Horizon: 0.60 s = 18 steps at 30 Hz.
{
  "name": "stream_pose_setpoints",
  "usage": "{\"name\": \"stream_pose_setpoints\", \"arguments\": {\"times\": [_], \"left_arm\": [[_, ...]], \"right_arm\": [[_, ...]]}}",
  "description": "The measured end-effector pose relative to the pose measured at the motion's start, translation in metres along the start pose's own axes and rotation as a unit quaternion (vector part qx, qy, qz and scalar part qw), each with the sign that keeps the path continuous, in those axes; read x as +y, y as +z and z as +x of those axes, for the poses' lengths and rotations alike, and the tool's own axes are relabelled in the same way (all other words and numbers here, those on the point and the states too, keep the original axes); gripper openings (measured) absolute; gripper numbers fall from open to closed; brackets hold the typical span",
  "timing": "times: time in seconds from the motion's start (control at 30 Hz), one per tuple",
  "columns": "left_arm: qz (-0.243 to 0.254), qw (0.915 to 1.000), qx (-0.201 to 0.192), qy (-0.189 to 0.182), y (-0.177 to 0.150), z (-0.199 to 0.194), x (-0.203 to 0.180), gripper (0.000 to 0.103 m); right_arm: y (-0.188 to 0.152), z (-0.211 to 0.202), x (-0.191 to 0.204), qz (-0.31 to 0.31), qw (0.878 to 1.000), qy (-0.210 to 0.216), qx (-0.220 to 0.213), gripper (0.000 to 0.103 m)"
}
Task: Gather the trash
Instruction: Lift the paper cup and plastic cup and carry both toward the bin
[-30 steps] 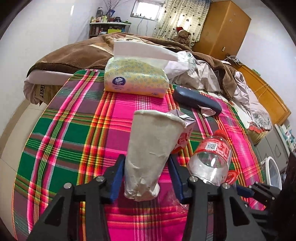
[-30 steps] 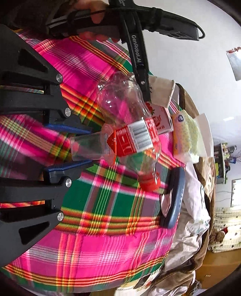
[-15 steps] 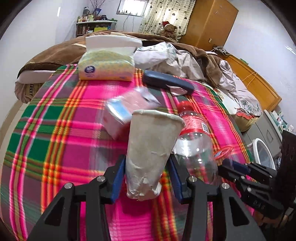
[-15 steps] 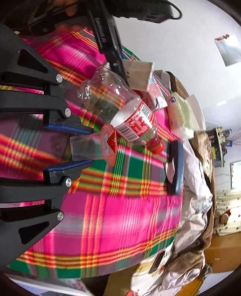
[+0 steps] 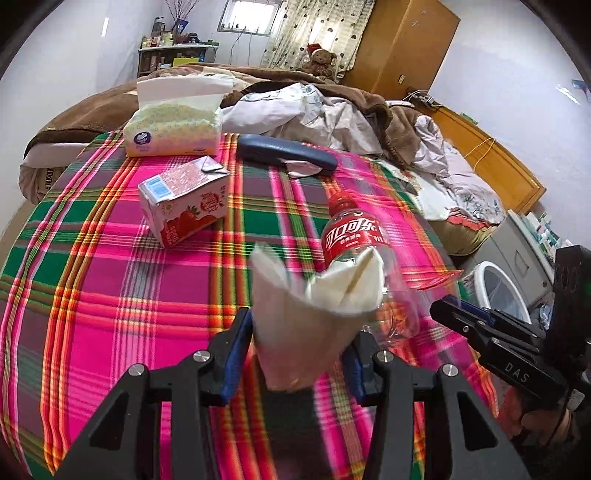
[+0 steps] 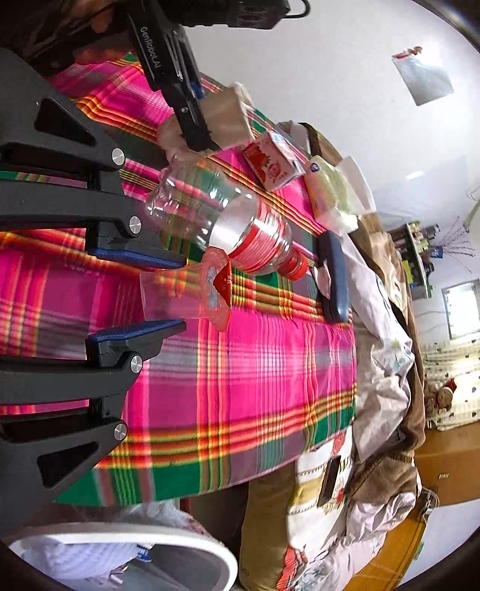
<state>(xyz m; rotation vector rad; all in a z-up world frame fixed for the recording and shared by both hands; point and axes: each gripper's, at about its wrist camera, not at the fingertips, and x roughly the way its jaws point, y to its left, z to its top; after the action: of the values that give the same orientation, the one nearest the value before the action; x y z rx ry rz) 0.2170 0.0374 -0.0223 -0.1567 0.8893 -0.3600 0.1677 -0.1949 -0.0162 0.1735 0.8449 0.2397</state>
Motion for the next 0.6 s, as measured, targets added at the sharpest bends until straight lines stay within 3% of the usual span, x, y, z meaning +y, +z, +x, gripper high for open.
{"name": "stream_pose_setpoints", "arguments": {"times": [0.6], "left_arm": [[0.042,0.9985,-0.035,-0.004,-0.01,-0.033,-0.065,0.047]], "right_arm": [[-0.007,-0.046,-0.031,0.021,0.998,-0.007,-0.054,0.029]]}}
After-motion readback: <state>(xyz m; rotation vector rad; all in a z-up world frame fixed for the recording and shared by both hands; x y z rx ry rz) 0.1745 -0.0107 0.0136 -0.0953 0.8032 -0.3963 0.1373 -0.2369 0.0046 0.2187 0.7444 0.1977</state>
